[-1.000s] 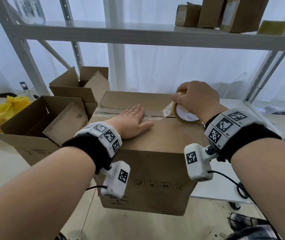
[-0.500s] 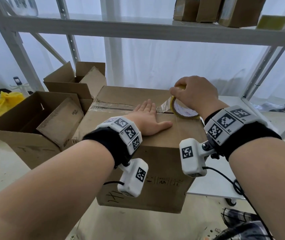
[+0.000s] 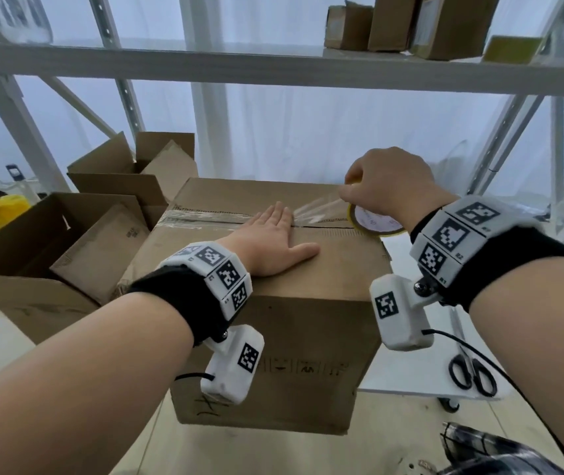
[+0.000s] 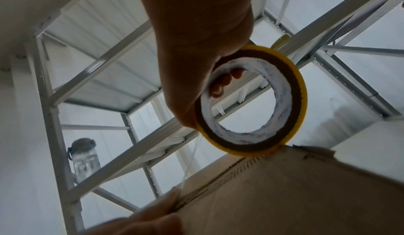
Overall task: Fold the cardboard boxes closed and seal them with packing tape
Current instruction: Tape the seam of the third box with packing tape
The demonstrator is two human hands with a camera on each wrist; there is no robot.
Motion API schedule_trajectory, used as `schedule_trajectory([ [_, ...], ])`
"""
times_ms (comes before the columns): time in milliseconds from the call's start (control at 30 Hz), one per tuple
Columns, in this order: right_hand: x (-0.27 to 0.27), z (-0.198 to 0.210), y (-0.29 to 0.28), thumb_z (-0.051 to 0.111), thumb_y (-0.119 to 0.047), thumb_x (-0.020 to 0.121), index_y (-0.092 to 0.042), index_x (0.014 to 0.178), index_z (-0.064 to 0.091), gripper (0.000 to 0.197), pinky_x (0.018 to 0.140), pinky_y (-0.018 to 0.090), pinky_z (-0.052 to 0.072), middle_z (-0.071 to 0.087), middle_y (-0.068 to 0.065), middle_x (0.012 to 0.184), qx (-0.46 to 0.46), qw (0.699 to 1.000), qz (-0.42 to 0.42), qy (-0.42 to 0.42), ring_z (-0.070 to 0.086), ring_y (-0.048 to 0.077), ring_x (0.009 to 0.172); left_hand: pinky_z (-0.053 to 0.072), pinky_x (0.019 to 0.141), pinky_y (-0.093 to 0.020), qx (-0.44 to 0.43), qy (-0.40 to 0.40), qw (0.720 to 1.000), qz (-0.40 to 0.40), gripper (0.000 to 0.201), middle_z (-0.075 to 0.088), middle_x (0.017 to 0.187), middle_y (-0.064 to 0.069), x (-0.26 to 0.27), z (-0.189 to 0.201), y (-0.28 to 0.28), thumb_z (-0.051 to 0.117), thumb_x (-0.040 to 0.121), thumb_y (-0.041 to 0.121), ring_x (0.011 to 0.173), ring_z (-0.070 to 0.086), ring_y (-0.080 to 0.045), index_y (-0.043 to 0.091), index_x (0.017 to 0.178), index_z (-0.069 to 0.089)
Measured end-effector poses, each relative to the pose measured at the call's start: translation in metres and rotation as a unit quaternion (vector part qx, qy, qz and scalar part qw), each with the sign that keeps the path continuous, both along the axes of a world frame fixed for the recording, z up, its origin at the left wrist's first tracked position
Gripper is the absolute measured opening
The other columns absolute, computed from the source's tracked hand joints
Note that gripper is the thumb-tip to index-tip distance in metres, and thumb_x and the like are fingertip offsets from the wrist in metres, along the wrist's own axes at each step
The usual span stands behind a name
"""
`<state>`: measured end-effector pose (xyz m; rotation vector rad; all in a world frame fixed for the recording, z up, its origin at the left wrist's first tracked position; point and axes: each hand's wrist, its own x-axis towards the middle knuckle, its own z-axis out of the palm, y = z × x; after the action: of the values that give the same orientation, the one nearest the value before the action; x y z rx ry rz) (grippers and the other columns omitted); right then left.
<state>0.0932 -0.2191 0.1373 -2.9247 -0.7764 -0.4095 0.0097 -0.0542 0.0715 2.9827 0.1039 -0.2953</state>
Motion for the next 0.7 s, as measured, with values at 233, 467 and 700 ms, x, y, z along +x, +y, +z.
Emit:
schedule_trajectory([
  [233, 0.016, -0.004, -0.021, 0.061, -0.054, 0.082, -0.016, 0.076, 0.055, 0.038, 0.064, 0.032, 0.038, 0.056, 0.0, 0.077, 0.194, 0.977, -0.029, 0.083, 0.051, 0.02, 0.076, -0.005, 0.116, -0.03, -0.009, 0.015, 1.0, -0.001, 0.09, -0.012, 0.159, -0.004, 0.0, 0.004, -0.001, 0.024, 0.089, 0.071, 0.146, -0.01, -0.015, 0.014, 0.152, -0.006],
  [467, 0.007, -0.013, -0.007, 0.065, -0.048, 0.079, -0.019, 0.093, 0.064, 0.033, 0.078, 0.037, 0.047, 0.061, -0.001, 0.087, 0.233, 0.968, -0.022, 0.094, 0.056, 0.022, 0.09, -0.004, 0.118, -0.043, 0.023, 0.042, 0.999, -0.001, 0.082, -0.012, 0.157, -0.017, 0.005, 0.011, -0.02, 0.023, 0.087, 0.074, 0.146, -0.009, -0.032, 0.031, 0.151, -0.005],
  [700, 0.004, -0.011, 0.01, 0.058, -0.054, 0.079, -0.023, 0.113, 0.061, 0.046, 0.086, 0.04, 0.046, 0.061, 0.002, 0.116, 0.134, 0.987, -0.057, 0.064, 0.053, 0.028, 0.111, -0.005, 0.118, -0.033, 0.003, 0.022, 0.998, -0.064, 0.078, -0.01, 0.159, -0.002, 0.009, 0.009, -0.015, 0.019, 0.095, 0.063, 0.146, -0.008, -0.013, 0.015, 0.152, -0.002],
])
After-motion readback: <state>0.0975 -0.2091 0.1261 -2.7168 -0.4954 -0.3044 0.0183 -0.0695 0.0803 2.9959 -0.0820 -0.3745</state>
